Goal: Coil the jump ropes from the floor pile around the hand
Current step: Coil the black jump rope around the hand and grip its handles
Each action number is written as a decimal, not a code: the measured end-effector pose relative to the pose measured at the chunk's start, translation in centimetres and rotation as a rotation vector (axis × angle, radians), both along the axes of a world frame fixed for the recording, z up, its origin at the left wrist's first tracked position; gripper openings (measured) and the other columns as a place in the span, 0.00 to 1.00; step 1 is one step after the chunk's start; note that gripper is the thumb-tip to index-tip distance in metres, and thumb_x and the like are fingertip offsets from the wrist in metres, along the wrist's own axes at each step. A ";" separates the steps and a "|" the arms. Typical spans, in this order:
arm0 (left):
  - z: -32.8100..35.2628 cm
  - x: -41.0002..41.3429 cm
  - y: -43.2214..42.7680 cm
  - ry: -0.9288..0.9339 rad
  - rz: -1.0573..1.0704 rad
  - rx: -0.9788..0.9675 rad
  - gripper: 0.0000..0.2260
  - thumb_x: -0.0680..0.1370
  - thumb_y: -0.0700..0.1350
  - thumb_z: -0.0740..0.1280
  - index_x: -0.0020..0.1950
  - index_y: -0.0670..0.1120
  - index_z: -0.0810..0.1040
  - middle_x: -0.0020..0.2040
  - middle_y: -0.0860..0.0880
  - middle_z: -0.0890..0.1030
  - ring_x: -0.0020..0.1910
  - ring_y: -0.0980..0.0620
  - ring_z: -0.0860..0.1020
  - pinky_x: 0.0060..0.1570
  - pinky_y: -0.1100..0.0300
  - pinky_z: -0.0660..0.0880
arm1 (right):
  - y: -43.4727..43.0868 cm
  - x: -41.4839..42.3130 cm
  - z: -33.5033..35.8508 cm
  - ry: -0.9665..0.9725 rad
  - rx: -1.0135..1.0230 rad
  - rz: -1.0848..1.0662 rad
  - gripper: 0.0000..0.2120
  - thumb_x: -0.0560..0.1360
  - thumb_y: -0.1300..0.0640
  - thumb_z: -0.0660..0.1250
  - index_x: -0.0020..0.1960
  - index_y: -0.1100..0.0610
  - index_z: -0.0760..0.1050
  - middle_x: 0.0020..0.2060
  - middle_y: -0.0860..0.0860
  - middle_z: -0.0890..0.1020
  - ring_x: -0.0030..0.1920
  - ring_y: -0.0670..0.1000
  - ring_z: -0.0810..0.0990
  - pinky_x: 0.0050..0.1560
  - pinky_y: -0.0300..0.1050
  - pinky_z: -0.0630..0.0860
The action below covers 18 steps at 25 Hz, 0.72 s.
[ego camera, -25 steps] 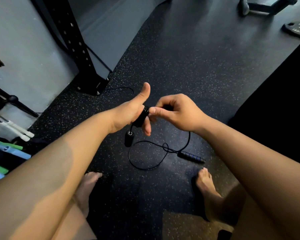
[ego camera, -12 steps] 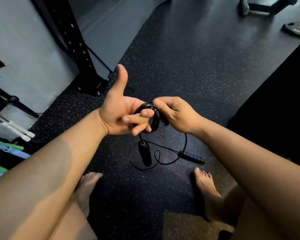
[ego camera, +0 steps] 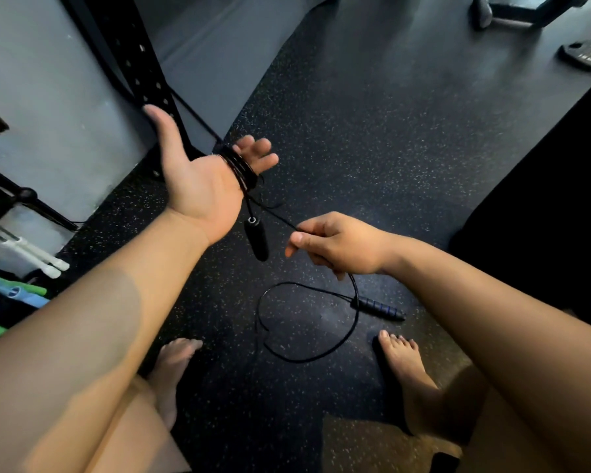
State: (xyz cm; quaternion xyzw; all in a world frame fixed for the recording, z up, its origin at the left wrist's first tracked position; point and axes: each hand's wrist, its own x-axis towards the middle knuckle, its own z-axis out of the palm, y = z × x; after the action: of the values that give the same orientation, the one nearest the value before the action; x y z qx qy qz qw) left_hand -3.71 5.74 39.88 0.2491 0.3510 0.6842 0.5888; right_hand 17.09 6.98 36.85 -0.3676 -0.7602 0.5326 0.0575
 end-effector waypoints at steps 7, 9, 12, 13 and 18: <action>-1.9 1.8 -0.5 1.009 -0.370 -0.271 0.57 0.56 0.88 0.42 0.51 0.44 0.85 0.46 0.46 0.88 0.56 0.48 0.84 0.75 0.44 0.62 | 0.5 0.3 1.5 0.068 0.335 -0.013 0.14 0.82 0.47 0.64 0.45 0.52 0.84 0.28 0.50 0.71 0.27 0.43 0.66 0.29 0.41 0.65; -1.6 1.9 -1.0 1.092 -0.625 -0.320 0.56 0.57 0.86 0.39 0.44 0.42 0.85 0.45 0.42 0.88 0.55 0.48 0.84 0.75 0.46 0.59 | 1.2 0.8 1.4 0.104 0.406 -0.055 0.15 0.80 0.45 0.67 0.43 0.53 0.84 0.28 0.53 0.76 0.29 0.47 0.68 0.31 0.47 0.66; -1.1 2.4 -1.9 1.064 -0.880 -0.354 0.50 0.65 0.80 0.35 0.38 0.42 0.83 0.36 0.41 0.85 0.46 0.43 0.85 0.69 0.48 0.64 | 1.4 1.4 1.1 0.167 0.457 -0.093 0.11 0.76 0.48 0.73 0.42 0.55 0.85 0.30 0.53 0.81 0.29 0.44 0.70 0.31 0.44 0.67; -0.9 2.5 -2.1 1.013 -0.950 -0.342 0.49 0.66 0.81 0.36 0.38 0.43 0.82 0.31 0.43 0.82 0.41 0.41 0.84 0.67 0.47 0.67 | 1.4 1.5 1.1 0.181 0.462 -0.101 0.10 0.74 0.49 0.74 0.42 0.56 0.85 0.29 0.51 0.81 0.29 0.42 0.71 0.31 0.41 0.67; -0.3 2.1 -1.9 0.649 -1.041 -0.222 0.49 0.64 0.79 0.34 0.37 0.40 0.78 0.21 0.49 0.70 0.27 0.44 0.79 0.59 0.48 0.75 | 1.6 1.4 0.4 0.229 0.443 -0.149 0.11 0.78 0.50 0.70 0.43 0.57 0.82 0.31 0.54 0.78 0.32 0.46 0.71 0.34 0.48 0.69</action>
State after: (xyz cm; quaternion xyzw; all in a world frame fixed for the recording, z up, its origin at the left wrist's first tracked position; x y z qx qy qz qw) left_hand -1.64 3.87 39.53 0.5198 0.4136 0.1565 0.7309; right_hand 18.48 8.57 37.23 -0.3384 -0.8176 0.3857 0.2611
